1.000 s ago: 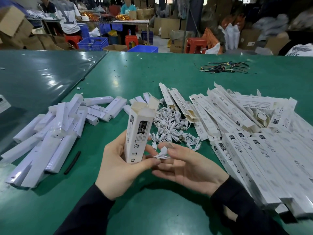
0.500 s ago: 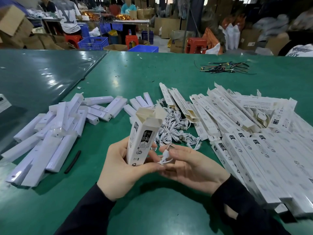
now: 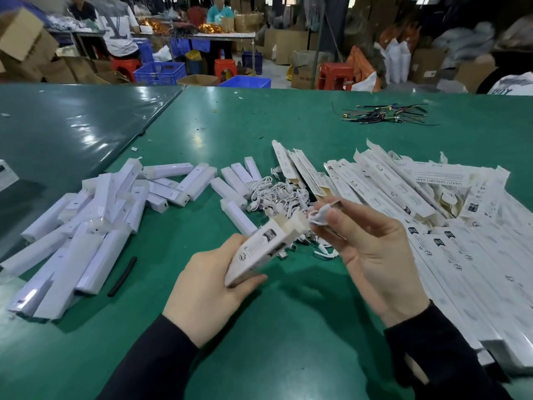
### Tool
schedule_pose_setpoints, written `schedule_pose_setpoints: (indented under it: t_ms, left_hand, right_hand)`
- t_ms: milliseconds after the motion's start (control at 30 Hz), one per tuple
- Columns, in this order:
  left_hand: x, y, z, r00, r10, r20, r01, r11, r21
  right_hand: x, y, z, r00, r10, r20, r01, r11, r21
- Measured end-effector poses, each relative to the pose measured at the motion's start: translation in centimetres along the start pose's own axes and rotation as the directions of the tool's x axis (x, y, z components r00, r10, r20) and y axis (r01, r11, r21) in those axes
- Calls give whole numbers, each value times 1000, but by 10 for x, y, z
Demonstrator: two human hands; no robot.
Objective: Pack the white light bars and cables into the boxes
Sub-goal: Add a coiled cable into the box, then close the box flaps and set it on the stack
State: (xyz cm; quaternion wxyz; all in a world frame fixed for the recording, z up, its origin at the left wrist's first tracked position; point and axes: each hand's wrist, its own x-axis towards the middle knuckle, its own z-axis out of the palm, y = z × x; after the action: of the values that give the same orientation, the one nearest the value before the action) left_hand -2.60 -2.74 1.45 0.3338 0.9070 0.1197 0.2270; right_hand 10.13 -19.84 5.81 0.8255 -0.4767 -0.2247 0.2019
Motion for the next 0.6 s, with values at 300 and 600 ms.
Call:
schedule_pose_setpoints:
  t_ms: [300,600]
  left_hand:
    - [-2,0,4,999,33,31,-35,997,69]
    - [-4,0,2,996,87,32,-92,965,246]
  right_hand:
    - [-1,10,5,995,-74,-68,53,961,-272]
    - [-5,17,7,995,-90,35,96,916,-390]
